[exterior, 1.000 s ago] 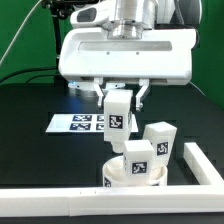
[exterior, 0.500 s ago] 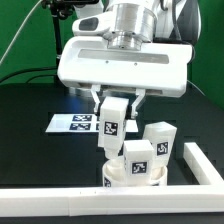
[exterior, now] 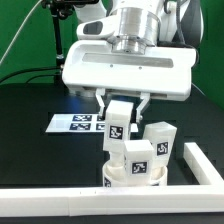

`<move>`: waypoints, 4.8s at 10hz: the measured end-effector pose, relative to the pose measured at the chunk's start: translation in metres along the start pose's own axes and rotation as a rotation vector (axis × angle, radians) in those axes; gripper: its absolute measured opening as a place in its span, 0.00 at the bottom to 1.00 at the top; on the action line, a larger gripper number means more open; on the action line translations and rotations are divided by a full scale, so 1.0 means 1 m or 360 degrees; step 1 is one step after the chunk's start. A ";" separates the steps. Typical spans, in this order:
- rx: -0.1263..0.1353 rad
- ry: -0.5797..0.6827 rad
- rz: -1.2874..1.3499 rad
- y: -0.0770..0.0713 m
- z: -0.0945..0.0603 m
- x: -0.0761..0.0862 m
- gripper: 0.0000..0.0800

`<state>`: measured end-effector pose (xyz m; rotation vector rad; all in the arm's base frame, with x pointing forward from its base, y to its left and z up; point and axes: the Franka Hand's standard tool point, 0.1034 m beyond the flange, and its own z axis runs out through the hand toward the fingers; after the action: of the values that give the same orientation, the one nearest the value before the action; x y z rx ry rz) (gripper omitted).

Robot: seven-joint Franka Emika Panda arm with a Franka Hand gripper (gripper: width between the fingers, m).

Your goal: Assemble stool

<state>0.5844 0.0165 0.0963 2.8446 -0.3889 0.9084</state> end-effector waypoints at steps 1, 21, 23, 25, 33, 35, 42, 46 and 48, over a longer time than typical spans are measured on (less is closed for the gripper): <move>-0.0003 -0.0004 -0.0008 -0.001 0.003 -0.002 0.42; -0.0030 -0.0016 -0.0060 0.001 0.015 -0.015 0.81; -0.0029 -0.0016 -0.0061 0.001 0.014 -0.015 0.81; 0.0011 -0.0048 0.0016 0.011 -0.001 0.007 0.81; 0.0195 -0.0907 0.0226 0.040 -0.016 0.039 0.81; 0.0194 -0.0909 0.0226 0.040 -0.015 0.038 0.81; 0.0122 -0.0982 0.0326 0.015 0.005 -0.001 0.81; 0.0112 -0.0943 0.0333 0.011 0.011 -0.002 0.78; 0.0099 -0.0947 0.0379 0.011 0.011 -0.002 0.59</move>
Offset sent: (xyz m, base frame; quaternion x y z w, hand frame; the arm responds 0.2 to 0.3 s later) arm 0.0062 -0.0001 -0.0061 0.0035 0.0097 0.0045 0.9999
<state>0.5856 0.0040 0.0867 3.1245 -0.7814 0.0697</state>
